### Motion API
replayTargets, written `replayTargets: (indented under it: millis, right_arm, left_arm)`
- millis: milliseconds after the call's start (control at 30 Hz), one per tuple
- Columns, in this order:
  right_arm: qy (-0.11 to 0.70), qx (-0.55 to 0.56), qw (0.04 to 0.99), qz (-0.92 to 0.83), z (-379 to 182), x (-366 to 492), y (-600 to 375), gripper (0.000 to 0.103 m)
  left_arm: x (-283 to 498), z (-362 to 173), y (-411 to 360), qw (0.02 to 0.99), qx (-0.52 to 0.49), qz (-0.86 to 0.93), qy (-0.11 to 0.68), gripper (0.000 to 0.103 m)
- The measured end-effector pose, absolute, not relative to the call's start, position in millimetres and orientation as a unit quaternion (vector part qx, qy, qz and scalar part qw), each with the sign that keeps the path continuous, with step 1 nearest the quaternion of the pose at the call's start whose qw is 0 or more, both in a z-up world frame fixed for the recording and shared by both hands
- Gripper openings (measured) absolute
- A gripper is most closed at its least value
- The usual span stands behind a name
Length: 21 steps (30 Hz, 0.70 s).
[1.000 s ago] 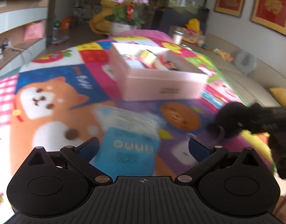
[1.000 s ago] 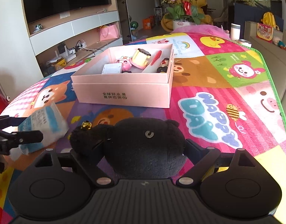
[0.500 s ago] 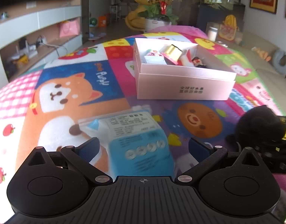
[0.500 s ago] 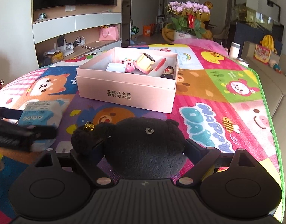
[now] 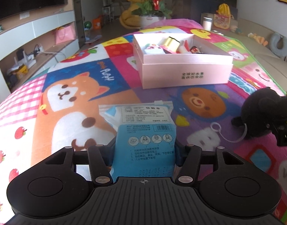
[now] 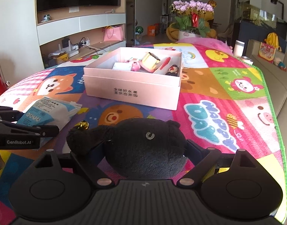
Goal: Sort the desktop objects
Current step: 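Carry the wipes pack into the pink box and open the left tool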
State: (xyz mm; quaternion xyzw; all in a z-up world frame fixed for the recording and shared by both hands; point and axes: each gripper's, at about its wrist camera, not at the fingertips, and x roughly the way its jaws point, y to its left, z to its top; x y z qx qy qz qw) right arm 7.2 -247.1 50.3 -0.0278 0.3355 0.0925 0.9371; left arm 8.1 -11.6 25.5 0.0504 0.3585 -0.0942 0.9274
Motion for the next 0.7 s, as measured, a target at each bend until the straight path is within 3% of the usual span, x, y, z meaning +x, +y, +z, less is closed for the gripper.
replayTargets:
  millis: [167, 333, 467, 600, 633, 700]
  right_arm:
    - [0.325, -0.031, 0.939, 0.106, 67.9, -6.7, -255.1, 0.088]
    - [0.248, -0.013, 0.964, 0.099, 128.7, -13.0, -279.3, 0.087]
    - [0.177, 0.04, 0.978, 0.104, 182.2, -11.4, -302.5, 0.087]
    - [0.128, 0.064, 0.984, 0.108, 210.6, -1.9, -313.7, 0.088]
    - [0.12, 0.061, 0.985, 0.106, 214.0, 2.2, -314.0, 0.088]
    - [0.117, 0.055, 0.986, 0.1, 217.4, 13.0, -312.9, 0.088]
  left_arm:
    - [-16.3, 54.2, -14.2, 0.935, 0.061, -0.122, 0.328, 0.059]
    - [-16.9, 122.6, -23.7, 0.96, 0.076, -0.143, 0.23, 0.059]
    - [17.0, 166.5, -40.6, 0.97, 0.078, -0.154, 0.173, 0.06]
    - [76.6, 181.5, -59.9, 0.973, 0.044, -0.157, 0.164, 0.061]
    - [93.0, 180.3, -64.8, 0.973, 0.036, -0.157, 0.165, 0.063]
    - [124.8, 171.2, -70.5, 0.969, 0.023, -0.157, 0.19, 0.083]
